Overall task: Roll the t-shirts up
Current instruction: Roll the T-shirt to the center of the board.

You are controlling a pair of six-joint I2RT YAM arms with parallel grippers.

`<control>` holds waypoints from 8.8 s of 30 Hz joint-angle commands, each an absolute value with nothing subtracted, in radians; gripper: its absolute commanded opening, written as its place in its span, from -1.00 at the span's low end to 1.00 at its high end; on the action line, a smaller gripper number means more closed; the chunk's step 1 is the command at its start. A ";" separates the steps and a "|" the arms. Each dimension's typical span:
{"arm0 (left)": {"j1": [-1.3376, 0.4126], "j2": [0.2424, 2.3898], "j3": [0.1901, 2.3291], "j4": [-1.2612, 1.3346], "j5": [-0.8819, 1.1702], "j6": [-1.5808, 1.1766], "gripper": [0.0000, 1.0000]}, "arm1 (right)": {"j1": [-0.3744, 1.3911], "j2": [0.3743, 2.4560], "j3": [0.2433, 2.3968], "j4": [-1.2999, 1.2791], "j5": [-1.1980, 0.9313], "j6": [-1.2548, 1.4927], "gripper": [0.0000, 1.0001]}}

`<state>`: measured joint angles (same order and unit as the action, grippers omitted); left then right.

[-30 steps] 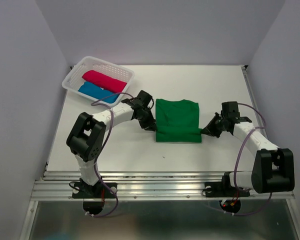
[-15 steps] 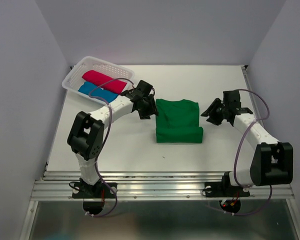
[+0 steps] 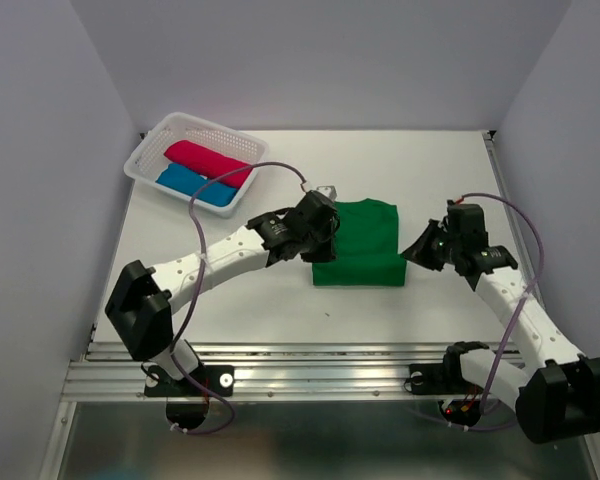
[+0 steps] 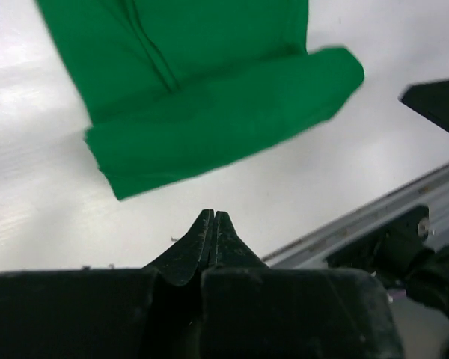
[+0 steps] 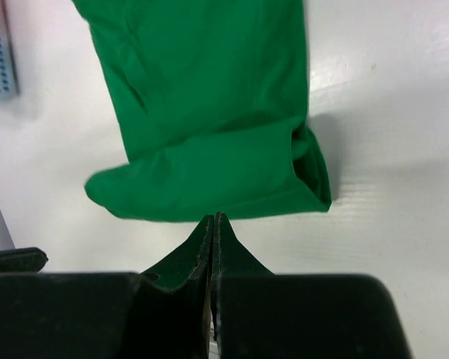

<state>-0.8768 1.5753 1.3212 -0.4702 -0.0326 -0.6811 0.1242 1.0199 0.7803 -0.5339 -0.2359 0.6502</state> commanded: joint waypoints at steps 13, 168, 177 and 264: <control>-0.934 1.730 1.270 -0.304 0.072 -0.669 -1.00 | 0.285 1.229 0.761 -0.431 -0.198 0.690 -0.98; -0.770 1.640 0.729 0.230 0.071 -0.957 -0.49 | 0.137 1.243 0.480 -0.187 -0.156 0.753 -0.65; -0.769 1.539 0.655 0.288 0.018 -1.009 -0.09 | 0.137 1.238 0.476 -0.187 -0.161 0.753 -0.65; -0.707 1.569 1.123 -0.417 0.219 -0.977 -1.00 | 0.137 1.133 0.827 -0.640 -0.132 0.724 -0.99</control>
